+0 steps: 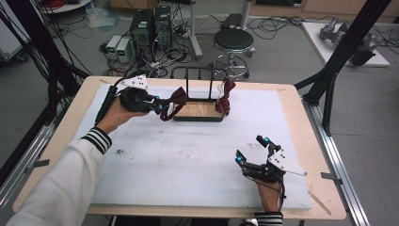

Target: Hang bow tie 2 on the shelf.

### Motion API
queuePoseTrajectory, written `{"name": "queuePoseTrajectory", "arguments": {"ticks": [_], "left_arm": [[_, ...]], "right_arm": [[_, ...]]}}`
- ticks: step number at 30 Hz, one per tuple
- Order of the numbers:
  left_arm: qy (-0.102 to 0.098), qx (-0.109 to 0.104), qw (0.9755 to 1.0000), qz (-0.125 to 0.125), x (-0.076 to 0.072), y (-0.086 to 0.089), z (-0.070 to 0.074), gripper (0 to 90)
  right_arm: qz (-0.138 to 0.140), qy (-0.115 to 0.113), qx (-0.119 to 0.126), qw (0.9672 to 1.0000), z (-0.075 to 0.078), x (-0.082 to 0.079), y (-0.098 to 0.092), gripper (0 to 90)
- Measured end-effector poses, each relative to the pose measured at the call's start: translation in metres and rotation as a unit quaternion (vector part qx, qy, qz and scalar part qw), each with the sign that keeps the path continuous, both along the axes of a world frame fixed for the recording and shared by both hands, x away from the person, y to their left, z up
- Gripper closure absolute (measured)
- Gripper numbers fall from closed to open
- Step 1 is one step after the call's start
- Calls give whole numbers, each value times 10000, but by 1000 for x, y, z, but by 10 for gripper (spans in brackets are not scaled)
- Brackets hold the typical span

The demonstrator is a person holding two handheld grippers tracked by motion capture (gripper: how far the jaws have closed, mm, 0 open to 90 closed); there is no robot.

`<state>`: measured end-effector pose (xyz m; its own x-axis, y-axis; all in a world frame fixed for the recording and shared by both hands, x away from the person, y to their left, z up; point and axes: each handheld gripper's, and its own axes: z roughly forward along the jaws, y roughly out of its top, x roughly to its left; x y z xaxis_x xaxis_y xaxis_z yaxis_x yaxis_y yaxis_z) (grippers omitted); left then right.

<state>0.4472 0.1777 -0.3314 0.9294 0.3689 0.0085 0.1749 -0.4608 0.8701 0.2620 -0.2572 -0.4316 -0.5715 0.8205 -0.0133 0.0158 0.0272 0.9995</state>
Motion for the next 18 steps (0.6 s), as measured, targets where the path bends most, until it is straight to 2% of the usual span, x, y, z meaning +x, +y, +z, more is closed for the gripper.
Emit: {"name": "queuePoseTrajectory", "arguments": {"ticks": [3, 8, 18], "left_arm": [[21, -276, 9996, 106, 4, 0, 5, 773], [-12, -496, 9983, 296, 11, -2, 9, 773], [-143, -606, 9965, 565, 16, -6, 11, 773]], "right_arm": [[16, -14, 4, 10000, 0, 0, 0, 96], [12, -31, 8, 10000, 0, 0, 0, 96], [-12, -53, 11, 10000, 0, 0, -2, 96]]}}
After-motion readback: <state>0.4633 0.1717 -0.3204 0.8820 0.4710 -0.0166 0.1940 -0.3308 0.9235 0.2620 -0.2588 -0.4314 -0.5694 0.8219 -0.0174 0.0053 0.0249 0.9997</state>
